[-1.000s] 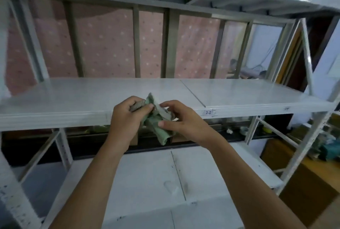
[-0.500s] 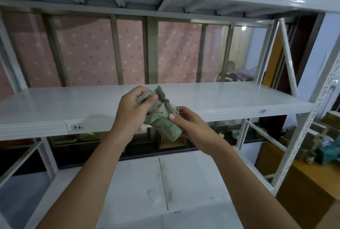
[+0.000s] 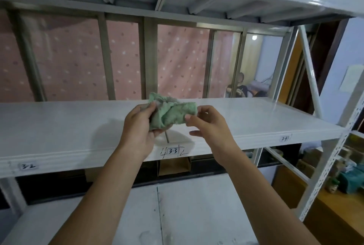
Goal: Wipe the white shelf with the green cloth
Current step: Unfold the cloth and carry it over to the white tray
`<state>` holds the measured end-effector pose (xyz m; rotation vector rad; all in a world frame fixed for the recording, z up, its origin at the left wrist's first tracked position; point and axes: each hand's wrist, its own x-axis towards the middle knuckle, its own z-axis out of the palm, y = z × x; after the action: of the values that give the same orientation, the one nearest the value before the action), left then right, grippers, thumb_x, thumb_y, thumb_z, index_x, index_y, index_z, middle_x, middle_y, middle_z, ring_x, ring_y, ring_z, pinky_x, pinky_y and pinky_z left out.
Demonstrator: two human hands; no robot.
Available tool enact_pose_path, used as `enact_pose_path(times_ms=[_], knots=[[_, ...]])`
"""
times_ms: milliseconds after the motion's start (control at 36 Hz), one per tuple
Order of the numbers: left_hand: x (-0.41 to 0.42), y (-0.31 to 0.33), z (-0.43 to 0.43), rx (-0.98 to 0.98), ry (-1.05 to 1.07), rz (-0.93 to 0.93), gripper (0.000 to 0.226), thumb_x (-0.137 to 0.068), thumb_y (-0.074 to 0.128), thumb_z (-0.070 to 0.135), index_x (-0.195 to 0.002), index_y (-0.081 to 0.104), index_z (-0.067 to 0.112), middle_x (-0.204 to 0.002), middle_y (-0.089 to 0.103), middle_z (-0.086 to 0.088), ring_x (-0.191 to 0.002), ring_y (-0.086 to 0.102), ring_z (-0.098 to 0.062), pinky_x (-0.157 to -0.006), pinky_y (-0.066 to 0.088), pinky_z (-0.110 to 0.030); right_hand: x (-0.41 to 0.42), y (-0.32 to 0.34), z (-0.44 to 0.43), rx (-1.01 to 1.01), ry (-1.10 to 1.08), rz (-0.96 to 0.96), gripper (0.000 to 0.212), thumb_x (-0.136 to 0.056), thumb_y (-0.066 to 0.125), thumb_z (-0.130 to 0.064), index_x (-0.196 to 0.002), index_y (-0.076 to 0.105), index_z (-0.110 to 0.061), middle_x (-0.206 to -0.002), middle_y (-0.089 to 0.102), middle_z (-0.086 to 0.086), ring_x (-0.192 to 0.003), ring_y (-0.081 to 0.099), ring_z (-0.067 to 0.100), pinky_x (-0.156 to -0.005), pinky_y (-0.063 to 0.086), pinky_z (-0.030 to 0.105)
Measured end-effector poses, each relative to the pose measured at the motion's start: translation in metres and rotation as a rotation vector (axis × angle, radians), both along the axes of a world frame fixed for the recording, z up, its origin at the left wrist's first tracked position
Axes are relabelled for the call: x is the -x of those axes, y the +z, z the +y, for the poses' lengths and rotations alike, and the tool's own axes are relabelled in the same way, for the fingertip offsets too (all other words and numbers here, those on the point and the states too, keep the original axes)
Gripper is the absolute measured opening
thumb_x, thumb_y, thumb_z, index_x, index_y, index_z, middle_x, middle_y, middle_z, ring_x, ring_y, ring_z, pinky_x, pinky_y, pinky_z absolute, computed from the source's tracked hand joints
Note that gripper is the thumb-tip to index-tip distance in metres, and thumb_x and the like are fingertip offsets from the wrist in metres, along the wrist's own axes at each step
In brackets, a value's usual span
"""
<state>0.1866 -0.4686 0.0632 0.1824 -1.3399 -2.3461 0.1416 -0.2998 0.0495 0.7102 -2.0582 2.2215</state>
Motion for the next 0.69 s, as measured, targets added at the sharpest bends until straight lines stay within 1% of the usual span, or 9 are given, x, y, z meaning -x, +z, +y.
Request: enact_pose_path(times_ms=[83,167,306,389,444,528,556,611,694], knots=[[0.014,-0.002,0.007,-0.017,0.022,0.024,0.011,-0.104,0.058,0.017,-0.104,0.065,0.008,-0.092,0.079,-0.011,-0.074,0.078,-0.019,-0.056,0.061,-0.031,0.015,0.003,0.003,0.051,0.035,-0.118,0.043,-0.082,0.079,-0.025,-0.108,0.054,-0.004,-0.099,0.064,0.019,-0.086,0.068,0.025,-0.079,0.06,0.043],[0.023,-0.002,0.011,-0.117,0.034,0.043,0.014,-0.105,0.057,0.016,-0.11,0.063,0.004,-0.101,0.077,-0.014,-0.077,0.078,-0.021,-0.058,0.061,-0.032,0.027,0.004,0.003,0.069,-0.02,-0.09,0.042,-0.078,0.083,-0.024,-0.1,0.05,-0.009,-0.099,0.062,0.013,-0.082,0.07,0.025,-0.077,0.06,0.041],[0.028,-0.002,0.017,-0.241,-0.011,0.007,0.025,-0.107,0.052,0.015,-0.122,0.059,-0.004,-0.112,0.071,-0.024,-0.085,0.075,-0.029,-0.056,0.061,-0.028,0.031,0.006,0.006,0.021,0.087,-0.013,0.028,-0.081,0.079,-0.024,-0.094,0.065,-0.004,-0.1,0.071,0.013,-0.096,0.07,0.028,-0.083,0.058,0.037],[0.026,-0.001,0.024,-0.331,0.002,-0.01,0.023,-0.107,0.052,0.015,-0.113,0.061,-0.006,-0.11,0.07,-0.024,-0.09,0.073,-0.031,-0.053,0.061,-0.028,0.035,0.004,0.013,0.142,0.124,-0.13,0.039,-0.079,0.082,-0.015,-0.106,0.057,-0.002,-0.102,0.062,0.016,-0.099,0.068,0.035,-0.086,0.058,0.038],[0.024,0.0,0.03,-0.414,0.027,-0.012,0.021,-0.107,0.053,0.014,-0.102,0.062,-0.004,-0.106,0.068,-0.022,-0.092,0.07,-0.032,-0.051,0.061,-0.029,0.037,0.0,0.021,0.171,0.144,-0.198,0.044,-0.077,0.083,-0.014,-0.109,0.054,-0.002,-0.104,0.057,0.017,-0.094,0.068,0.034,-0.088,0.057,0.039],[0.021,0.0,0.043,-0.482,0.043,-0.004,0.022,-0.107,0.052,0.012,-0.094,0.063,-0.002,-0.102,0.067,-0.022,-0.091,0.068,-0.033,-0.051,0.062,-0.03,0.036,-0.006,0.033,0.114,0.224,-0.187,0.042,-0.079,0.082,-0.015,-0.112,0.058,-0.003,-0.108,0.066,0.021,-0.098,0.068,0.031,-0.094,0.054,0.041],[0.019,0.0,0.048,-0.491,0.049,-0.004,0.022,-0.107,0.052,0.011,-0.094,0.064,-0.002,-0.102,0.067,-0.022,-0.091,0.068,-0.033,-0.052,0.062,-0.03,0.034,-0.006,0.037,0.111,0.24,-0.155,0.039,-0.08,0.08,-0.013,-0.112,0.06,-0.004,-0.103,0.068,0.02,-0.097,0.068,0.031,-0.095,0.054,0.041],[0.015,0.0,0.061,-0.503,0.047,0.008,0.023,-0.107,0.052,0.011,-0.092,0.065,-0.001,-0.1,0.068,-0.021,-0.09,0.068,-0.032,-0.055,0.064,-0.032,0.031,-0.004,0.045,0.138,0.212,-0.081,0.033,-0.081,0.077,-0.006,-0.11,0.06,-0.006,-0.086,0.064,0.016,-0.082,0.064,0.023,-0.088,0.054,0.034],[0.008,0.0,0.081,-0.468,0.06,0.009,0.026,-0.106,0.052,0.011,-0.088,0.066,-0.002,-0.092,0.07,-0.019,-0.084,0.071,-0.03,-0.062,0.065,-0.033,0.029,0.001,0.059,0.19,0.138,0.039,0.028,-0.082,0.074,0.001,-0.1,0.056,-0.01,-0.074,0.057,0.013,-0.071,0.057,0.016,-0.081,0.053,0.029]])
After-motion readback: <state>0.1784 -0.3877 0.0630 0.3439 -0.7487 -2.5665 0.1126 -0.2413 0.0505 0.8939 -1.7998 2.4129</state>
